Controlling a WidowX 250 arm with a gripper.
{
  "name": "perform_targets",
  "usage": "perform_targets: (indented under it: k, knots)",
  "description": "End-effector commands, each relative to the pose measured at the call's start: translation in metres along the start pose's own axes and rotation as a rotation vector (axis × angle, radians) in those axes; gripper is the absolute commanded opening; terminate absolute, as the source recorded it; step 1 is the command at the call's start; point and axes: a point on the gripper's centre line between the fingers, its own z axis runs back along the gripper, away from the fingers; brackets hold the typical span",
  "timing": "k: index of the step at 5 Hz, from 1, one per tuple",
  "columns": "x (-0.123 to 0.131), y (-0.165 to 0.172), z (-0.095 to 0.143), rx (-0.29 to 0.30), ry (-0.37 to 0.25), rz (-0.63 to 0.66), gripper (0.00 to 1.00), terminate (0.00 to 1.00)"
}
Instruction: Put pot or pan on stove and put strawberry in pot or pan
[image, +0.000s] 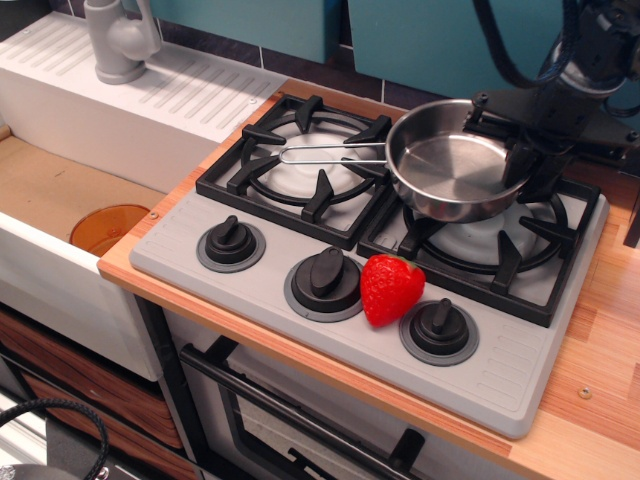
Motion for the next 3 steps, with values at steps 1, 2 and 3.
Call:
perform_targets:
  k: [1, 2, 3]
  knots:
    - [0.023, 0.000, 0.011, -0.055, -0.076, 0.016, 1.00, 0.00]
    - [0.024, 0.003, 0.011, -0.045, -0.073, 0.016, 1.00, 0.00]
    - [0.023, 0.008, 0.026, -0.037, -0.035, 0.010, 1.00, 0.00]
